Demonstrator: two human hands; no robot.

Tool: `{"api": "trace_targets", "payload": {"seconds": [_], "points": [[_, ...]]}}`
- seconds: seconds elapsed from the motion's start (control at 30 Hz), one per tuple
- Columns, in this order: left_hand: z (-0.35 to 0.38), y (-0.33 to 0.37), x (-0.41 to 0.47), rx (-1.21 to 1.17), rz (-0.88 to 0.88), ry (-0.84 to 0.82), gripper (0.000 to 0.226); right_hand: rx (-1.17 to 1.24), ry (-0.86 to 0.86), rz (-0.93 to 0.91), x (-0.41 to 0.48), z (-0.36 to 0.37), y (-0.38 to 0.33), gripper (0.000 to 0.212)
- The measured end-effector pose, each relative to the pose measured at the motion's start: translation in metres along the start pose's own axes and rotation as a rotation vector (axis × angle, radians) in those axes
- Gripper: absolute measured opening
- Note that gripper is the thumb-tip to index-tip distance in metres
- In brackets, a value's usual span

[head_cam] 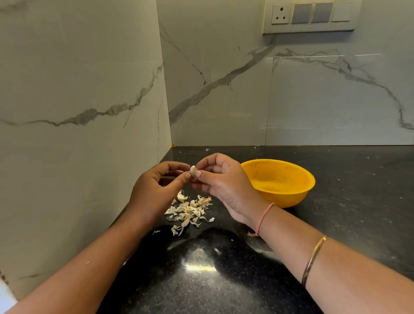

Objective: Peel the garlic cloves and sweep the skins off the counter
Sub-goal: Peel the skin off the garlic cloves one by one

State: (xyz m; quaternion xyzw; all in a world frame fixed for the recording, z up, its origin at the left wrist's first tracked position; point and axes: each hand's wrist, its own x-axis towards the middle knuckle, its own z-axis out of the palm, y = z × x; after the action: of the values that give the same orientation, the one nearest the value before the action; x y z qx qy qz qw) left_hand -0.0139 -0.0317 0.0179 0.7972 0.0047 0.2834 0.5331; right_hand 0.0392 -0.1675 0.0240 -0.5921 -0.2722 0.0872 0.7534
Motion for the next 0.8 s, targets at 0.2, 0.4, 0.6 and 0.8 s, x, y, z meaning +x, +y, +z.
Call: {"api": "trace_targets", "payload": {"seconds": [0.2, 0.4, 0.6, 0.8], "points": [[-0.0009, -0.0016, 0.0017, -0.076, 0.005, 0.01, 0.015, 0.019, -0.021, 0.019, 0.0011, -0.0006, 0.0015, 0.011], [-0.0009, -0.0039, 0.0026, -0.165, 0.004, 0.059, 0.016, -0.034, -0.005, -0.01, 0.0004, 0.0011, 0.0011, 0.011], [-0.0018, -0.0065, 0.0034, -0.118, 0.07, 0.071, 0.019, -0.093, 0.024, -0.049, -0.0011, 0.0033, -0.0005, 0.007], [0.0001, -0.0055, 0.0014, -0.117, 0.116, 0.077, 0.022, -0.265, 0.066, -0.124, -0.0012, 0.0056, 0.0009, 0.003]]}}
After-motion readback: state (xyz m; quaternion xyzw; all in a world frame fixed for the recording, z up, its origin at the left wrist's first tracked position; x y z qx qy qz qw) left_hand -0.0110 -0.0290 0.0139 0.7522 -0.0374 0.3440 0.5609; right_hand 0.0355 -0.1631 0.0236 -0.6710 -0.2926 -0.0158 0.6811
